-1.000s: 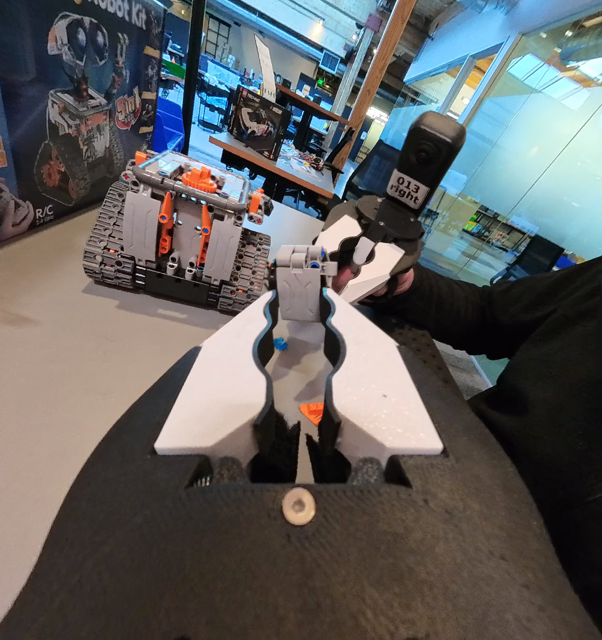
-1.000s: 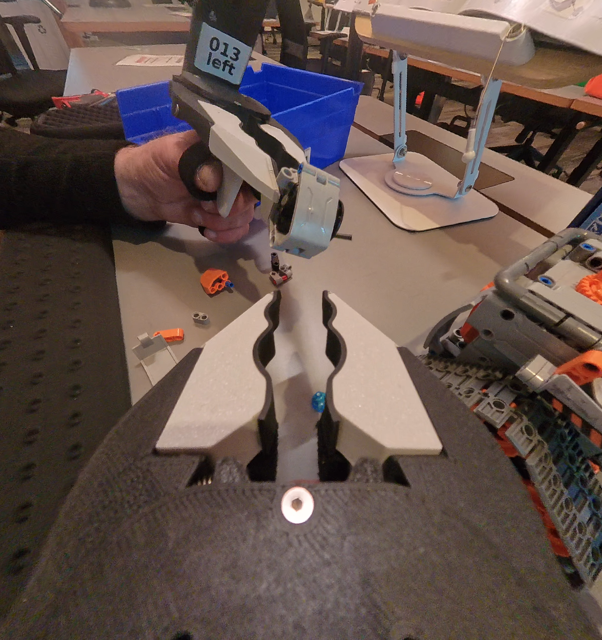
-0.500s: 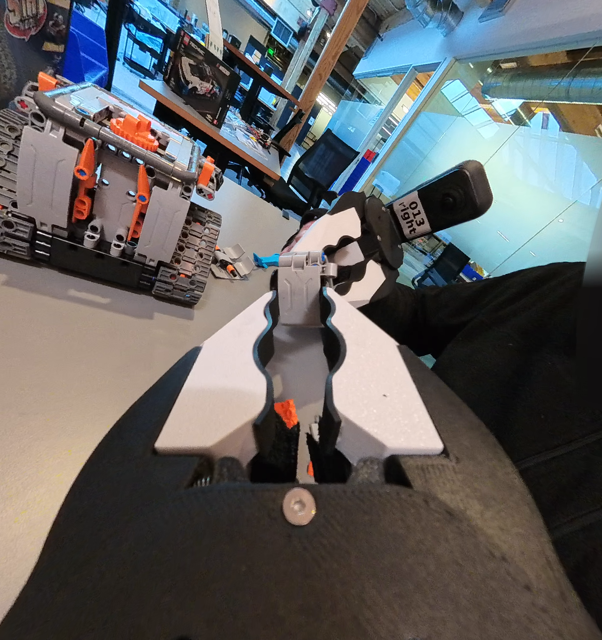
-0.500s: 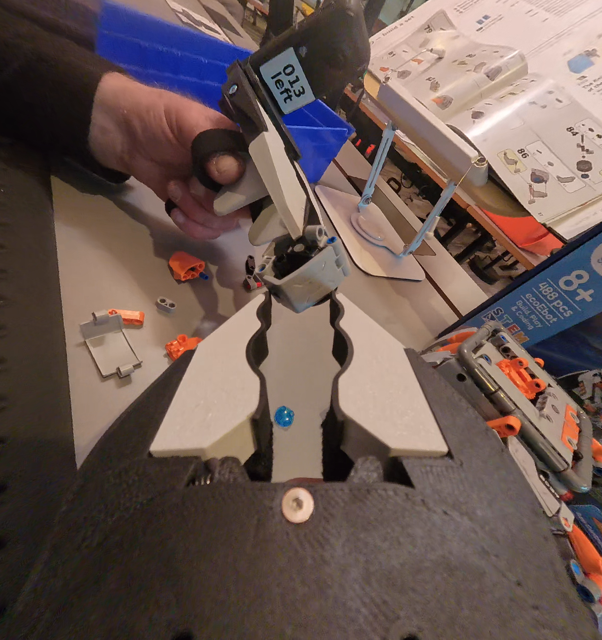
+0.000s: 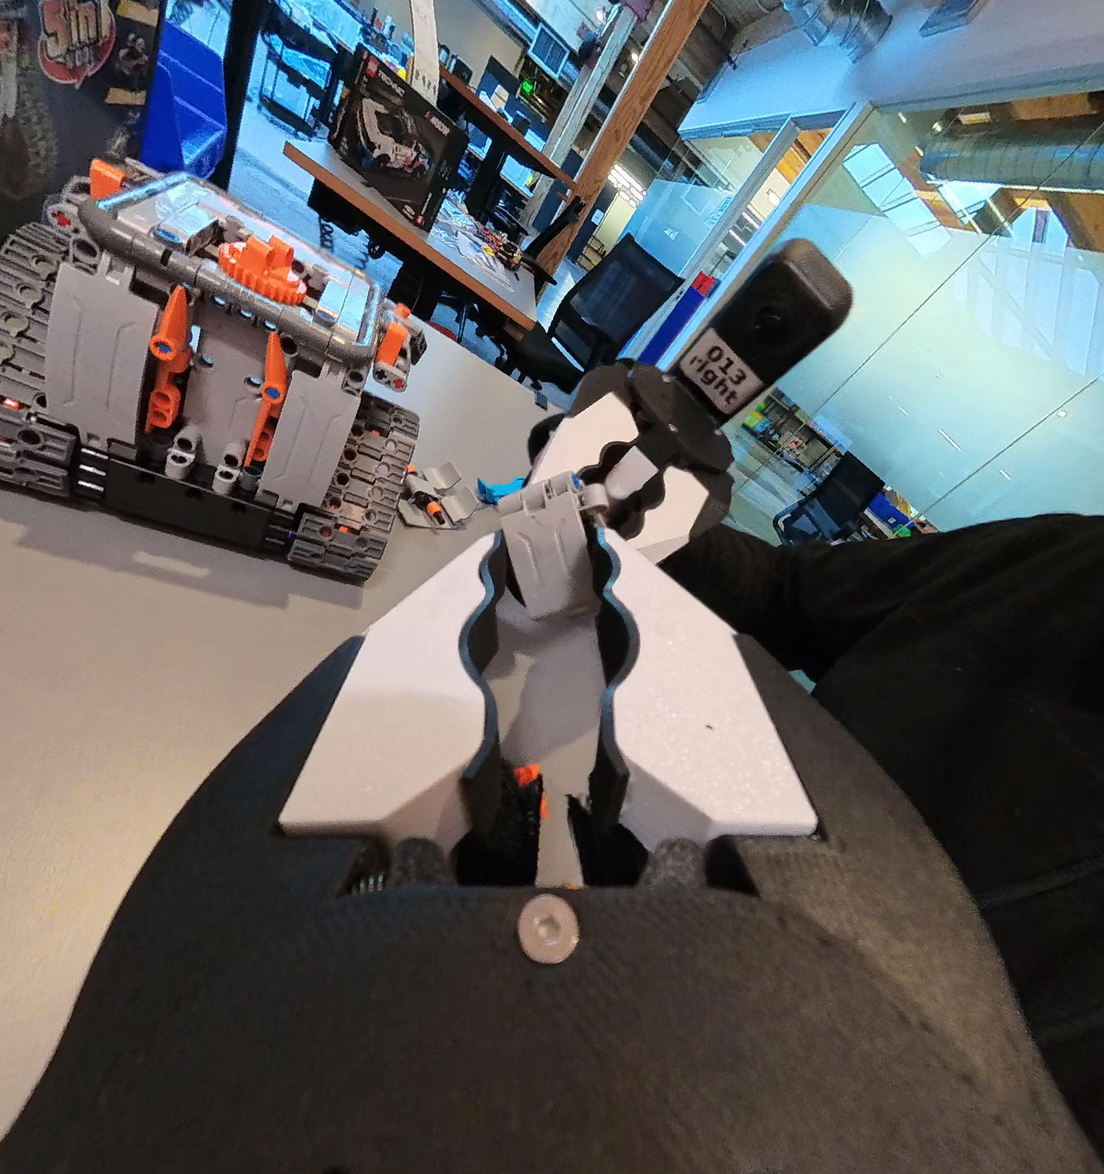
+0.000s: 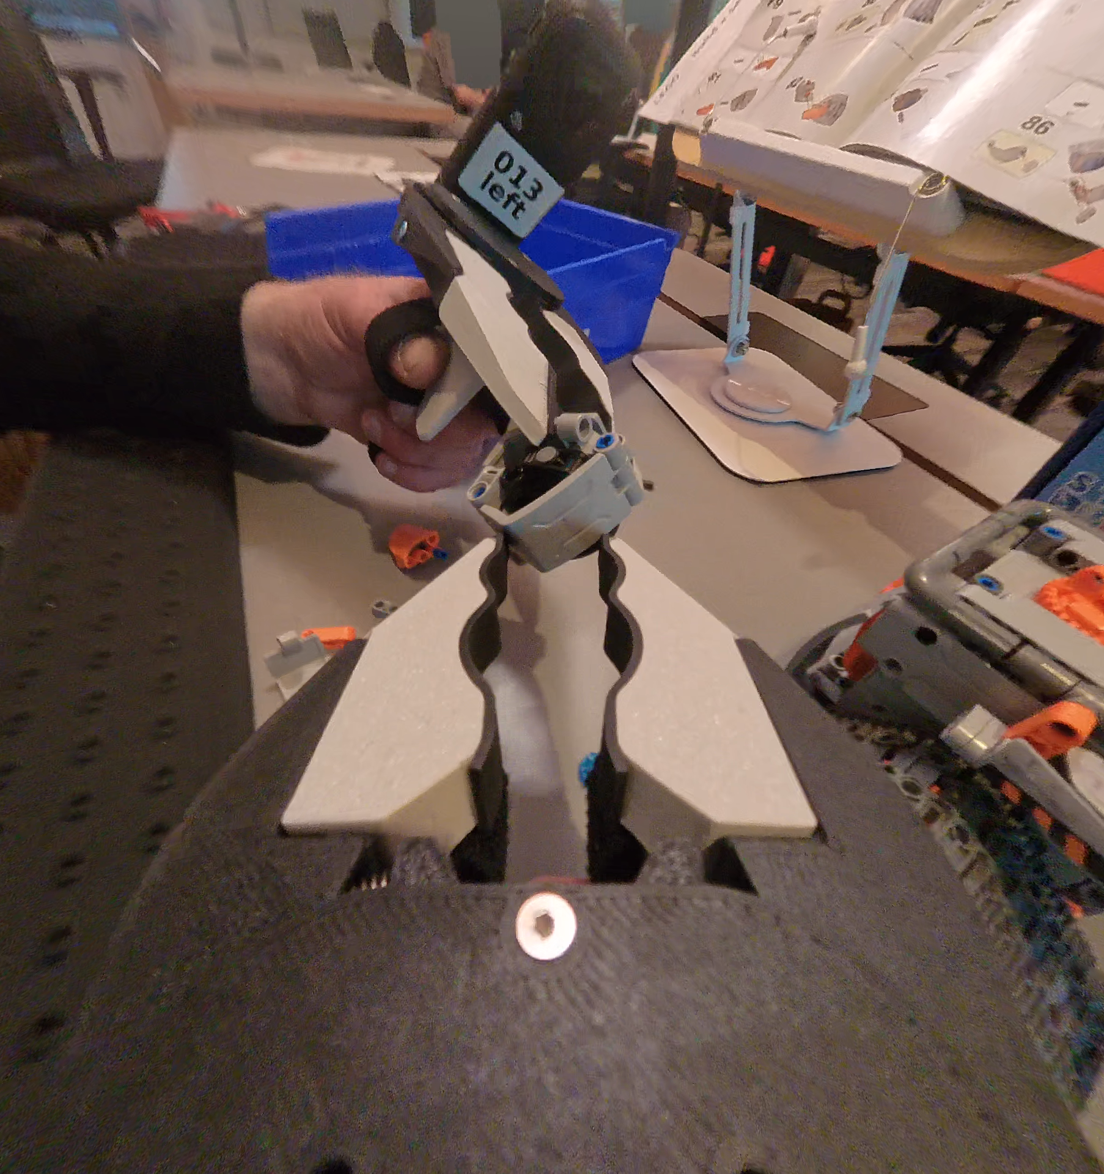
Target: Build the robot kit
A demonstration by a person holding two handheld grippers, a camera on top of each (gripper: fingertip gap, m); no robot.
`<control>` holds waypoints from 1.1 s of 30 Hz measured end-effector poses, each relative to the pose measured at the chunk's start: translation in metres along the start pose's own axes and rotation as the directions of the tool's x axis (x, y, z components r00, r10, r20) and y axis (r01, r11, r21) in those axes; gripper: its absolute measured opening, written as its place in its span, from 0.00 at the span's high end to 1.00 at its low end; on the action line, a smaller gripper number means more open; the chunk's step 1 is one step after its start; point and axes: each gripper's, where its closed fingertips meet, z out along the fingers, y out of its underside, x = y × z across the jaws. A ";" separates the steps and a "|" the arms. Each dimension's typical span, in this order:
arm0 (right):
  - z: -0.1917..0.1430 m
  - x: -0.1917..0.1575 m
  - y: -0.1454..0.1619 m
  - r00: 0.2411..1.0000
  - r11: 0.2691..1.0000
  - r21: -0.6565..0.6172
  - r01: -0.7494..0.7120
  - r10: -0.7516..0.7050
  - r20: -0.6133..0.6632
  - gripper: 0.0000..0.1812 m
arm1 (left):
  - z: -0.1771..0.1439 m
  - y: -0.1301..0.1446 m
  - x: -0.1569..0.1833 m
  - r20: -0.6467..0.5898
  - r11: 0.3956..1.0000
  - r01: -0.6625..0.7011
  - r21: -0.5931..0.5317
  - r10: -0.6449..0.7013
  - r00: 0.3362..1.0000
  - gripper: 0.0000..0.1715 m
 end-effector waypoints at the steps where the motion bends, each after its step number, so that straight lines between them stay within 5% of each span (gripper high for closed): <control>1: -0.001 0.000 -0.002 0.999 0.999 0.016 -0.041 0.040 0.022 0.86 | 0.001 -0.002 0.001 -0.003 1.000 0.001 0.006 -0.001 1.000 0.85; 10: -0.010 0.007 -0.011 0.913 0.919 0.108 -0.379 0.353 0.203 0.91 | 0.004 -0.014 -0.001 -0.025 0.996 0.062 0.061 -0.061 0.998 0.84; 24: -0.010 0.009 -0.007 0.898 0.906 0.092 -0.413 0.388 0.205 0.92 | 0.012 -0.021 -0.006 -0.041 0.986 0.146 0.080 -0.143 0.989 0.84; 33: -0.011 0.012 -0.009 0.919 0.921 0.106 -0.375 0.355 0.172 0.91 | 0.011 -0.023 -0.005 -0.022 0.995 0.052 0.087 -0.050 0.999 0.85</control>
